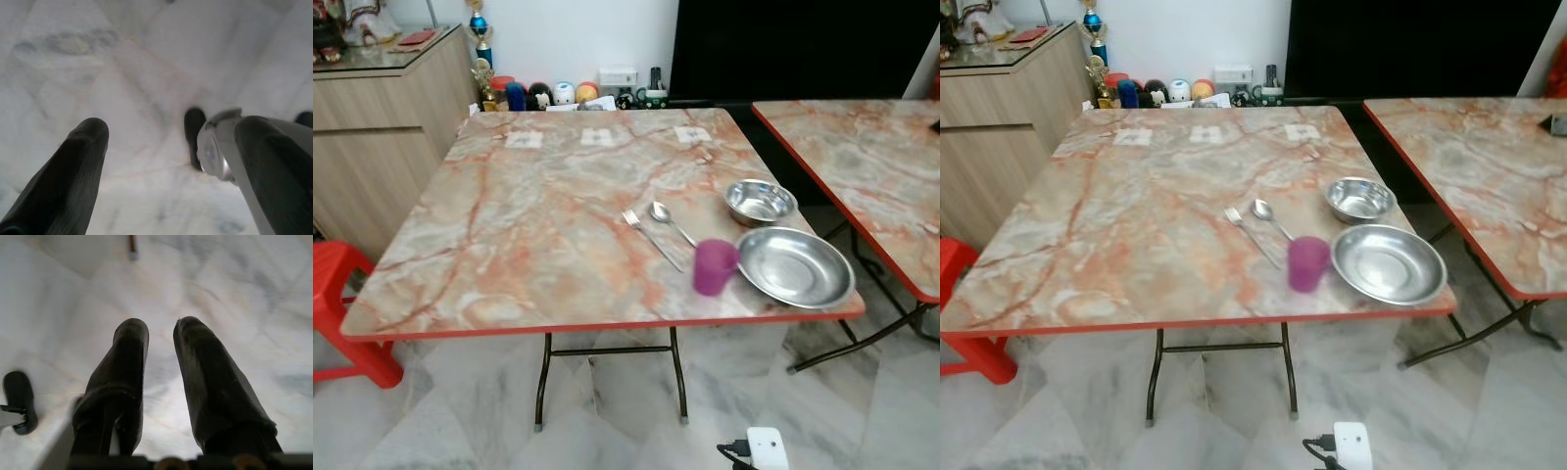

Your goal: Setting the table

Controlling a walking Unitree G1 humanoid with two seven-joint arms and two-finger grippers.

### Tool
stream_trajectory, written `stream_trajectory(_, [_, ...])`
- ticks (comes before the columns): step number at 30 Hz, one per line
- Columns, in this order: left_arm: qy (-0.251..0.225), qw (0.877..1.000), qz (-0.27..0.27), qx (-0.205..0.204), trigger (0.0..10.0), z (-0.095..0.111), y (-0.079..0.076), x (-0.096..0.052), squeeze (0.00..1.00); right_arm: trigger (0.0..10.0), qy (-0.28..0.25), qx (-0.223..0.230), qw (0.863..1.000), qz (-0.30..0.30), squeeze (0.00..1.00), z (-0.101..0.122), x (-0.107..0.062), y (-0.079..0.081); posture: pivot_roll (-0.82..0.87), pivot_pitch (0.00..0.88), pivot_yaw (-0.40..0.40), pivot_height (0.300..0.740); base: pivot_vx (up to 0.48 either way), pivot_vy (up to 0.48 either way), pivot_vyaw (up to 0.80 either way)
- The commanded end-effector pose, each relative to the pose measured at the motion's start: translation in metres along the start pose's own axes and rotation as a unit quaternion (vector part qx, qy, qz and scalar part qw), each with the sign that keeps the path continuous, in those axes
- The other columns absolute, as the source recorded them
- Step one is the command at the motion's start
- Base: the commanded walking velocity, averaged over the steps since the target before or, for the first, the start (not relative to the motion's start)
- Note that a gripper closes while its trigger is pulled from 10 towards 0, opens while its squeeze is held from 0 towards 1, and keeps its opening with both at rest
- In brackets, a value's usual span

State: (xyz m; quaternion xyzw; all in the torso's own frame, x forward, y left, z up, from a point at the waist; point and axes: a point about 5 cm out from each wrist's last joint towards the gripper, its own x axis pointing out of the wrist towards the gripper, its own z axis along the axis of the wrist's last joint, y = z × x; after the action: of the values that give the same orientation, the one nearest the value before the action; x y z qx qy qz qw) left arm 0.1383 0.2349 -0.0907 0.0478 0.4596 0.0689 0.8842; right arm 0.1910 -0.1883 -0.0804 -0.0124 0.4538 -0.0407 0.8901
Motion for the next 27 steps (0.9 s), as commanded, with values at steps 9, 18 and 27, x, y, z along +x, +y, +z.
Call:
stream_trajectory(9, [-0.018,0.997,-0.052,-0.06,10.0,0.0462,-0.0294,0.0131,0.0,10.0,-0.039,0.093,0.994,0.039,0.0,0.0329,0.0041,0.0055,0.04,0.05,-0.015,0.74,0.0,-0.035,0.0])
stream_trajectory(18, [-0.015,0.997,-0.051,-0.064,10.0,0.044,-0.028,0.0127,0.0,10.0,-0.038,0.094,0.994,0.037,0.0,0.0322,0.0041,0.0054,0.04,0.045,-0.013,0.74,0.0,0.0,0.0])
stream_trajectory(27, [-0.016,0.996,-0.053,-0.066,10.0,0.0435,-0.0291,0.0126,0.0,10.0,-0.038,0.092,0.994,0.035,0.0,0.0325,0.0041,0.0048,0.05,0.052,-0.016,0.74,0.0,0.0,0.0])
